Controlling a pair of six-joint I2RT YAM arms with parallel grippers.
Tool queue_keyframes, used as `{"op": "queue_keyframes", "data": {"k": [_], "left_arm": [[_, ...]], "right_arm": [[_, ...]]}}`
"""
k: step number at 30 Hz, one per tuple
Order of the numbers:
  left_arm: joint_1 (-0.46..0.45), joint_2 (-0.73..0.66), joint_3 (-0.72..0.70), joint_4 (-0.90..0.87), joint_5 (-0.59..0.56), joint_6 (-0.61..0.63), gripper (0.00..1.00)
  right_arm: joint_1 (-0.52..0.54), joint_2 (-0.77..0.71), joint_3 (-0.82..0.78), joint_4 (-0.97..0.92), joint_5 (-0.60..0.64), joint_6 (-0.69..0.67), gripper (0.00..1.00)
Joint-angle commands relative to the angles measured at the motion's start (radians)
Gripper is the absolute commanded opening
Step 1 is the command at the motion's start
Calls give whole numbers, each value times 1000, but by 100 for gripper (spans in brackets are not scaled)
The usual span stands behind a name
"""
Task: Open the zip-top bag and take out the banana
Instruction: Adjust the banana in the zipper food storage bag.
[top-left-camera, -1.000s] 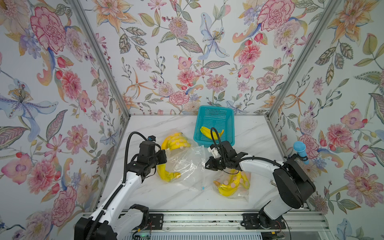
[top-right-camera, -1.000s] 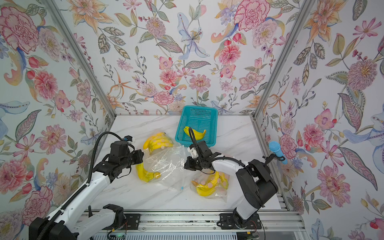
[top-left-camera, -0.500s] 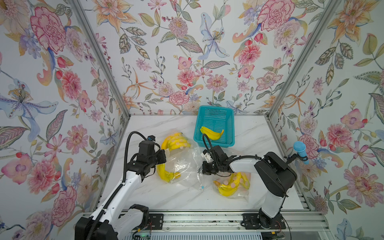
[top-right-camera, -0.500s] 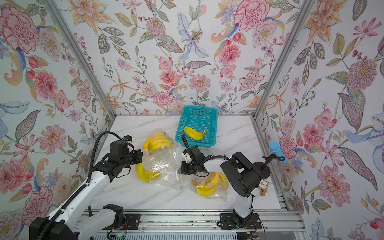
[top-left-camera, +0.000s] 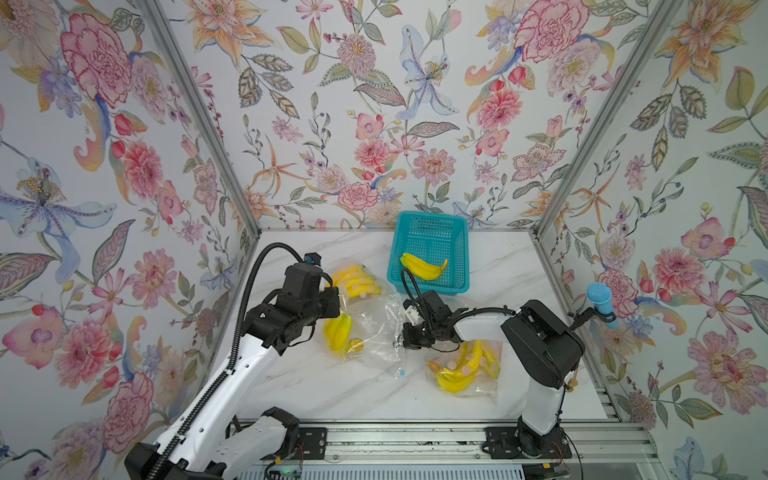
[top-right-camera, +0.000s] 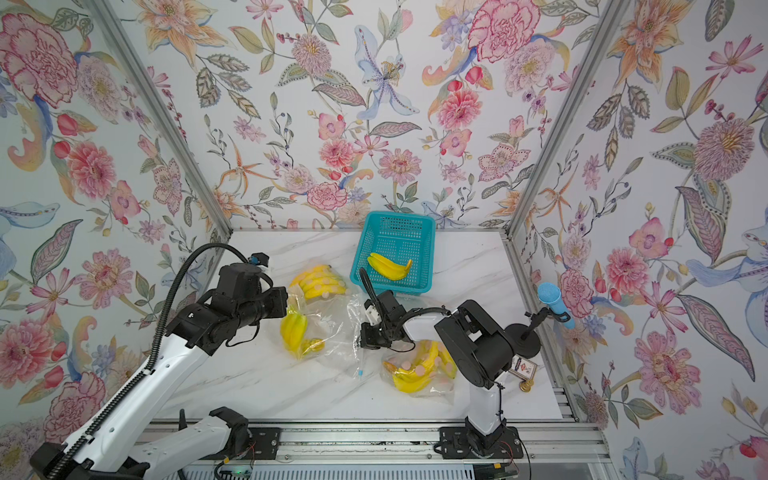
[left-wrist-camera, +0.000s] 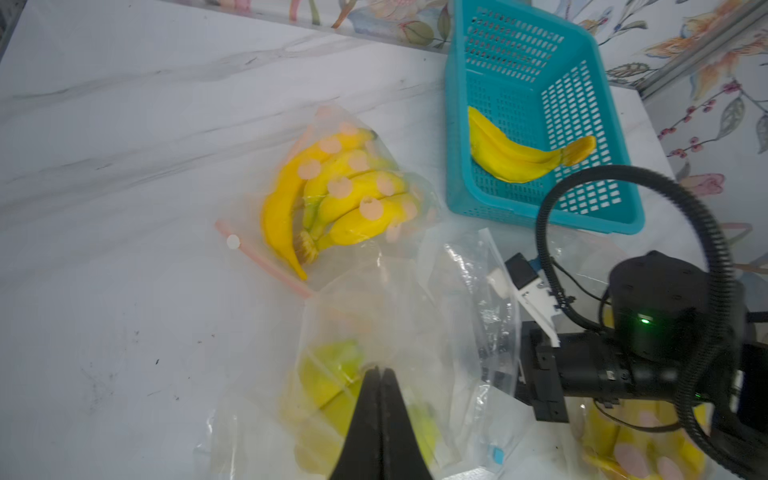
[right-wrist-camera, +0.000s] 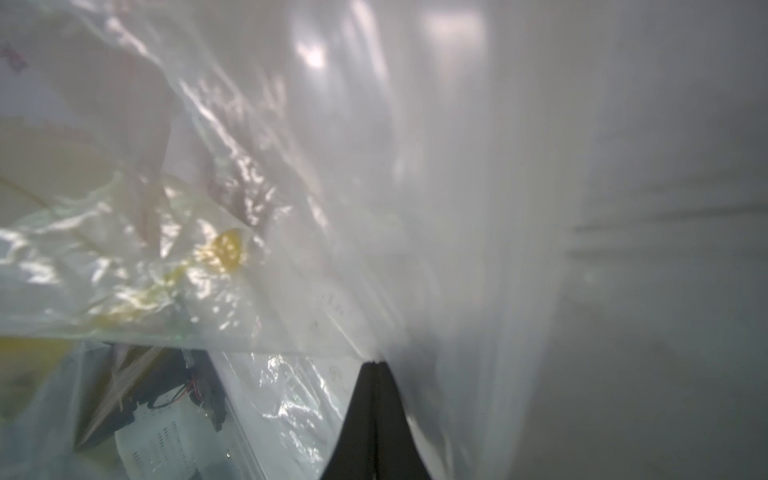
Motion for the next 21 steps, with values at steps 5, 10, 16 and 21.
{"op": "queue_keyframes", "data": {"k": [5, 10, 16, 21], "left_arm": [[-254, 131, 140, -50, -163, -146, 0], [-207, 123, 122, -41, -98, -159, 0], [-77, 108, 329, -216, -189, -30, 0], [-21, 57, 102, -131, -109, -52, 0]], "right_arm": [[0, 74, -31, -104, 95, -37, 0], [-1, 69, -26, -109, 90, -38, 0], [-1, 73, -29, -112, 80, -40, 0], [-6, 83, -29, -100, 65, -42, 0]]}}
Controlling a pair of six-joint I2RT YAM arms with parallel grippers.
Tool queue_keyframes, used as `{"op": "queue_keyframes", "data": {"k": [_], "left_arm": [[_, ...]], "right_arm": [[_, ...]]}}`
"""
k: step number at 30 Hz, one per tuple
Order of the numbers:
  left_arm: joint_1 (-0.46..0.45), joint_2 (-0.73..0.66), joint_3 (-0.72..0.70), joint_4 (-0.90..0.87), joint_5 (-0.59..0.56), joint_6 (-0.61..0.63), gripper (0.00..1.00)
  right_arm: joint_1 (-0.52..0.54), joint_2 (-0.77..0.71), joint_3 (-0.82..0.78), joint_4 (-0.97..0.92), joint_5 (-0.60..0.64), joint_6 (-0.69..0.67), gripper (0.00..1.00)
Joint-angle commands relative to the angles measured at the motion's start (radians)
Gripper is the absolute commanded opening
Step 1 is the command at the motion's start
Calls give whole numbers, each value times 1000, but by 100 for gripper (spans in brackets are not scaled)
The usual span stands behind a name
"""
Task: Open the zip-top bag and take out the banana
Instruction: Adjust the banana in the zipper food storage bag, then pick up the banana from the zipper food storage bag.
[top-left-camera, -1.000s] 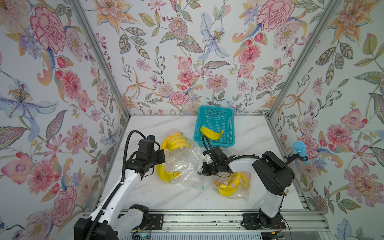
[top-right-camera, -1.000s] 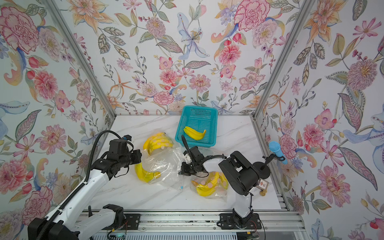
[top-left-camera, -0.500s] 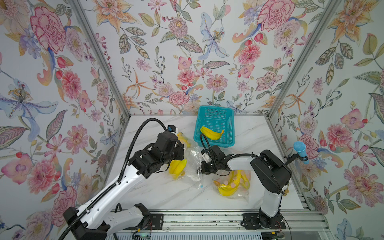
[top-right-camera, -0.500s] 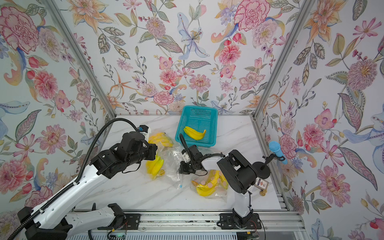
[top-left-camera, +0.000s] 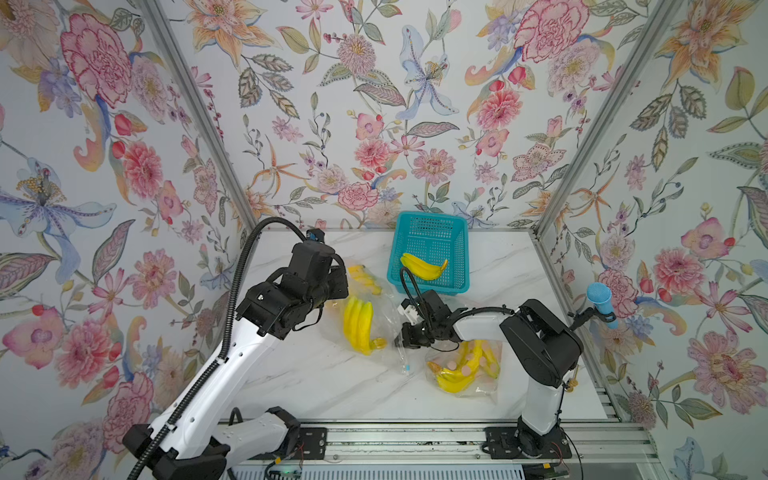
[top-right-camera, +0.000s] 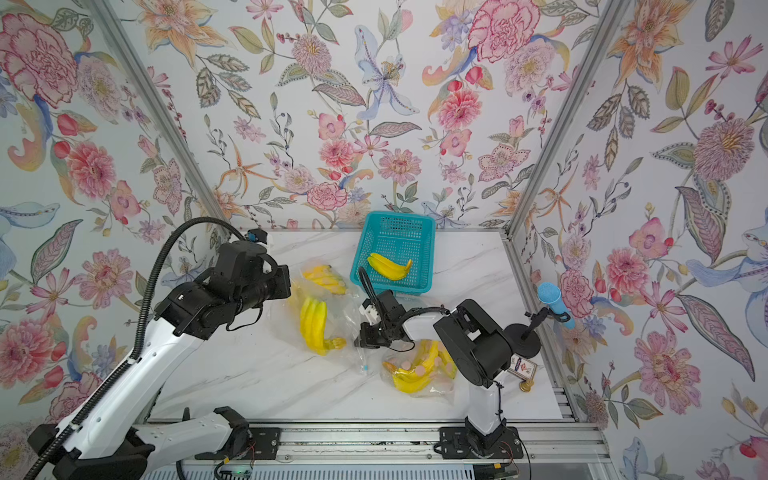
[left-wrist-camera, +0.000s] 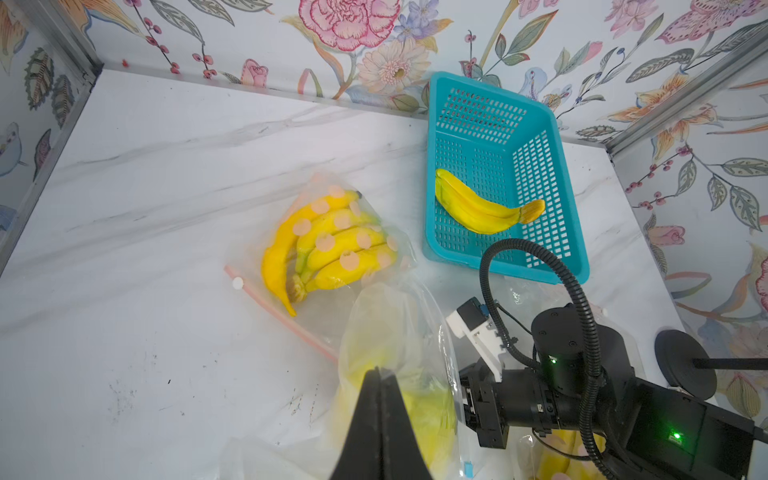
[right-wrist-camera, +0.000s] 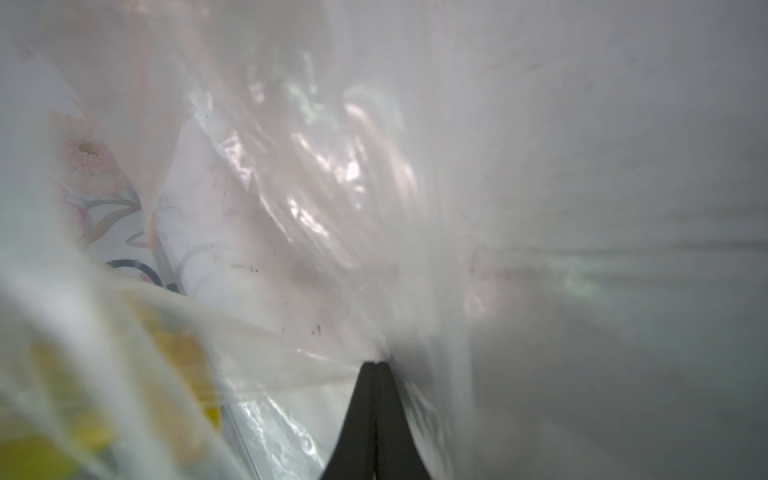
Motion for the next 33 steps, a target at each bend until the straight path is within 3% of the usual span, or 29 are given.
{"op": "queue_keyframes", "data": {"k": [1, 5, 11, 13, 16, 19, 33], "left_arm": [[14, -42, -204, 35, 38, -3, 0], [60, -130, -361, 58, 0, -11, 0], [160, -177, -399, 16, -25, 58, 0], [162, -180, -400, 9, -19, 61, 0], [162, -186, -442, 20, 9, 55, 0], [162, -212, -522, 54, 28, 34, 0], [162, -284, -710, 198, 116, -43, 0]], "right_arm": [[-6, 65, -35, -113, 78, -17, 0], [-12, 33, -50, -111, 78, -23, 0], [-22, -1, -76, -103, 50, -38, 0], [-22, -23, -92, -78, 18, -34, 8], [-19, -66, -113, -21, -50, -10, 32], [-20, -105, -127, 19, -103, 32, 44], [-6, -124, -38, -33, -135, 226, 51]]}}
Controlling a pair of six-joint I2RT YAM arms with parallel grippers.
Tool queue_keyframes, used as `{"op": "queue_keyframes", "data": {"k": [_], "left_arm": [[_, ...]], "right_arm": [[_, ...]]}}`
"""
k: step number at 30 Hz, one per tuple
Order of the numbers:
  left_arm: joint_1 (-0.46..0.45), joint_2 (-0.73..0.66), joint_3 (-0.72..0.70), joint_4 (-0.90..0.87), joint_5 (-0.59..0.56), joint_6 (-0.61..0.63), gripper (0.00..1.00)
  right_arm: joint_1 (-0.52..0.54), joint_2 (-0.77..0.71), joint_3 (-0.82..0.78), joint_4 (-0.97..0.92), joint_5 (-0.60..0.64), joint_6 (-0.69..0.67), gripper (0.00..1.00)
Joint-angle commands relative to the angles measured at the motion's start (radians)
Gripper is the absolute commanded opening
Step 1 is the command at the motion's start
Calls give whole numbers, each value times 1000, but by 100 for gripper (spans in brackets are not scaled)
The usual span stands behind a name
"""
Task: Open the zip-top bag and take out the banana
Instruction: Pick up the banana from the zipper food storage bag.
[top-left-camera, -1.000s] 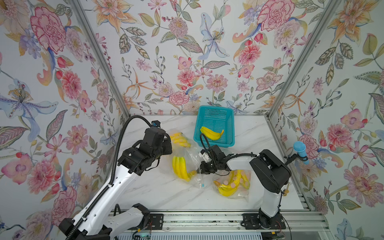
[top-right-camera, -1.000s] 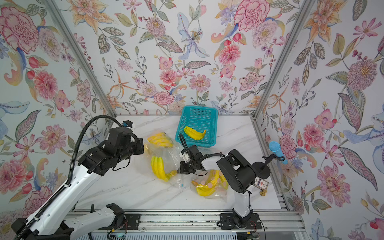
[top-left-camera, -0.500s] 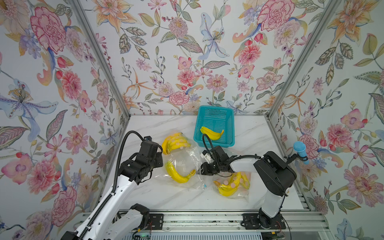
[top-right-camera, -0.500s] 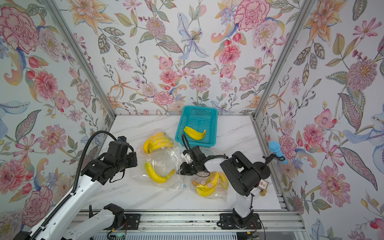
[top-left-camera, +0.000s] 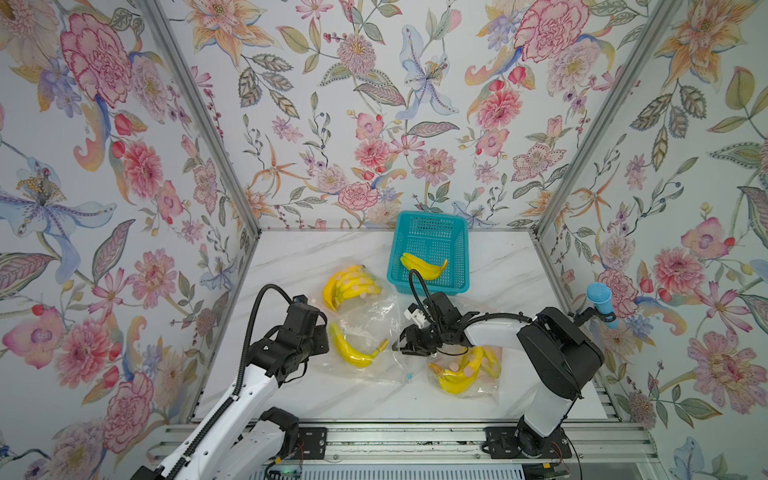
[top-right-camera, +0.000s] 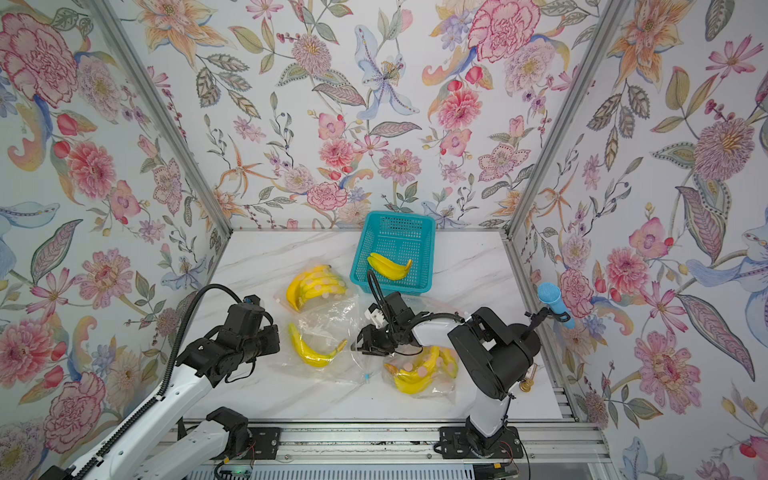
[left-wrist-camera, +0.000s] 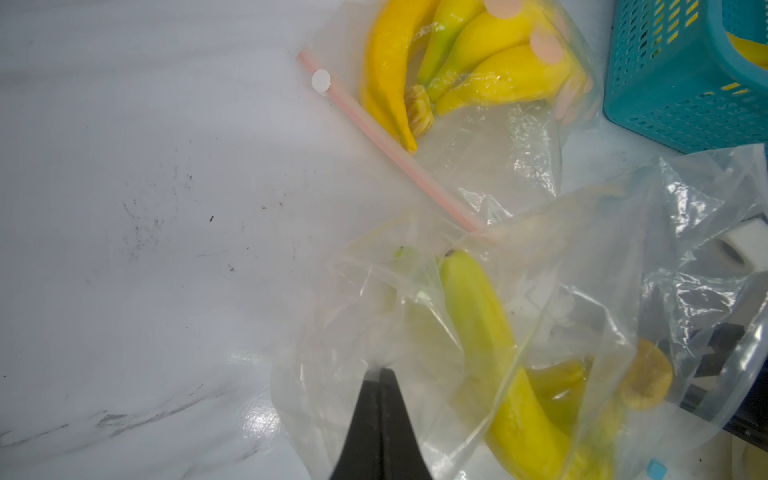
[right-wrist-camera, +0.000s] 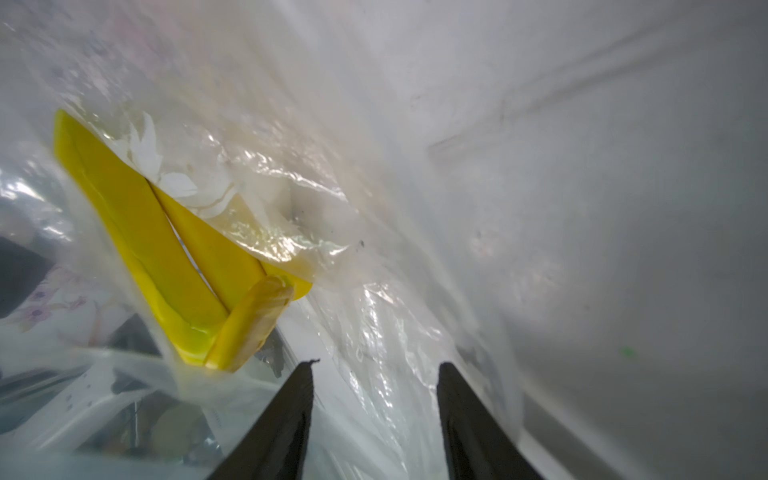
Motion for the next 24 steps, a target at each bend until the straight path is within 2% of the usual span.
{"op": "queue_keyframes", "data": {"k": [1, 7, 16, 24], "left_arm": [[6, -16, -33, 38, 35, -25, 0], [5, -18, -75, 88, 63, -35, 0], [5, -4, -99, 137, 82, -39, 0], [5, -20, -119, 150, 89, -49, 0]], "right_arm": [[9, 4, 49, -7, -18, 90, 51], [14, -5, 87, 25, -21, 188, 56], [27, 10, 191, -125, 0, 196, 58], [66, 86, 258, -220, -2, 176, 58]]}}
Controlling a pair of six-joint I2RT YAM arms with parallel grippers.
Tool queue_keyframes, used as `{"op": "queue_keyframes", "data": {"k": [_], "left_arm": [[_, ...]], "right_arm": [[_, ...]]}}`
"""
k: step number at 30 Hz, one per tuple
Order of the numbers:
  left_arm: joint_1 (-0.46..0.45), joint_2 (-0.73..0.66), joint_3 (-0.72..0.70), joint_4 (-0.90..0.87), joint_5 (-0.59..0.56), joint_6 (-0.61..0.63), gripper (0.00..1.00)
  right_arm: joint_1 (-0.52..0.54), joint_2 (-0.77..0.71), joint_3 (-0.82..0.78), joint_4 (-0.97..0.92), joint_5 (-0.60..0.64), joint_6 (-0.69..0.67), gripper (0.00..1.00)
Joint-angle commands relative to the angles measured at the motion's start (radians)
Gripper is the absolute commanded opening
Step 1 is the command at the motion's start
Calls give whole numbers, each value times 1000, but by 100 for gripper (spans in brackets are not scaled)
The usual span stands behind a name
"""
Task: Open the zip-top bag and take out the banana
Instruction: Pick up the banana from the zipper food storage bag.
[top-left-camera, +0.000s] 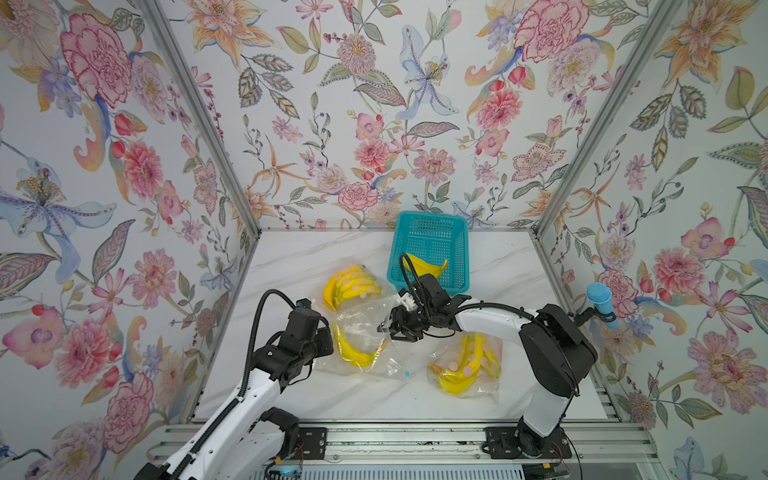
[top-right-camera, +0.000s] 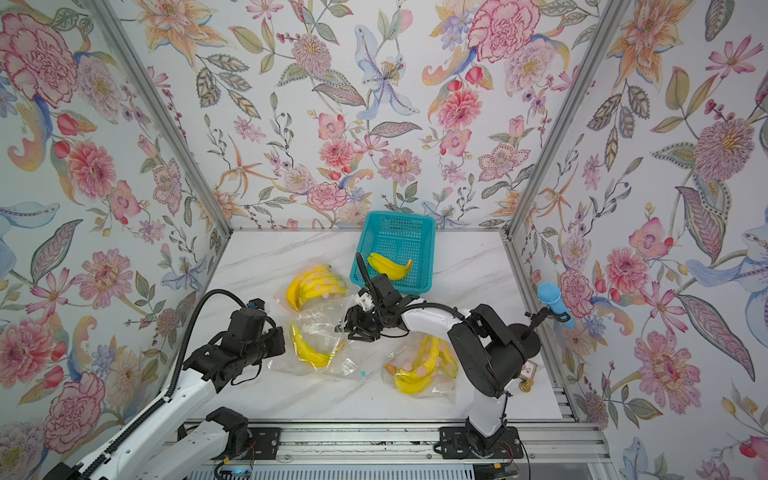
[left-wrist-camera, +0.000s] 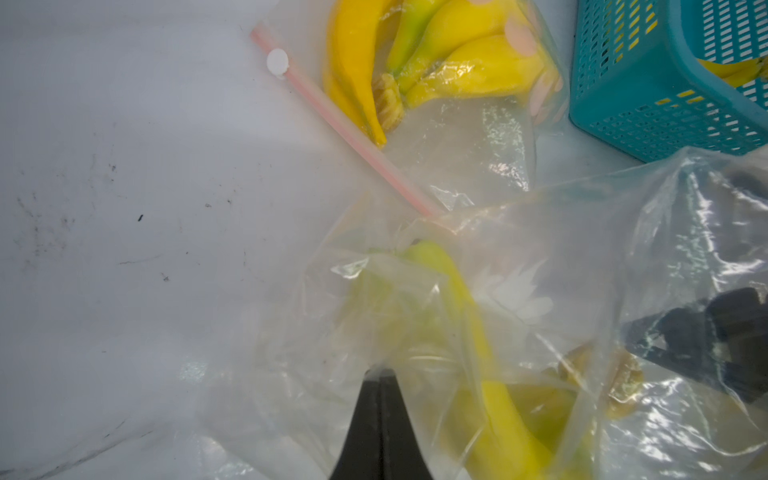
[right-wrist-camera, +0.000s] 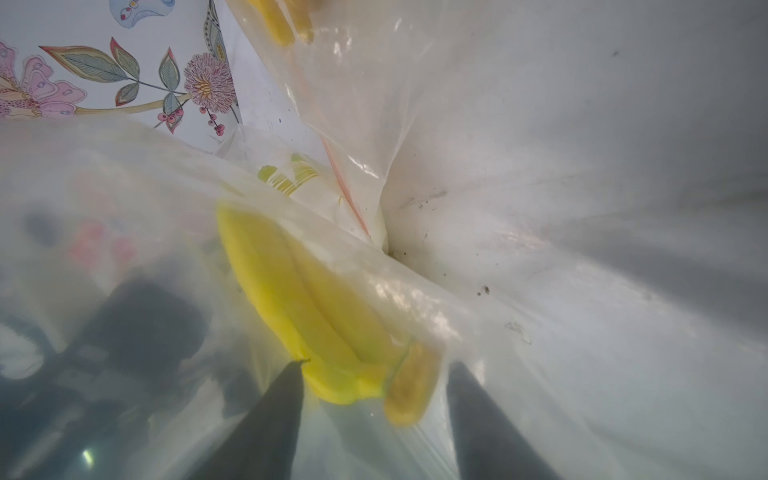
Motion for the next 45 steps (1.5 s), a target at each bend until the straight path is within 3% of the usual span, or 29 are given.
{"op": "queue_keyframes", "data": {"k": [1, 9, 14, 23, 28, 39, 45], "left_arm": [[5, -16, -23, 14, 16, -16, 0], [5, -41, -50, 17, 23, -32, 0], [5, -56, -55, 26, 32, -48, 0], [5, -60, -27, 13, 18, -42, 0], [5, -44, 30, -22, -17, 10, 0], [6, 2, 157, -162, -158, 159, 0], [31, 32, 192, -179, -178, 194, 0]], "right_arm": [[28, 48, 22, -80, 4, 3, 58], [77, 102, 51, -90, 9, 17, 56], [99, 134, 83, -90, 8, 28, 51], [96, 136, 78, -93, -3, 34, 24], [57, 94, 57, -133, 5, -1, 14], [-100, -34, 61, -341, 78, -163, 12], [-205, -93, 88, -459, 131, -260, 12]]}}
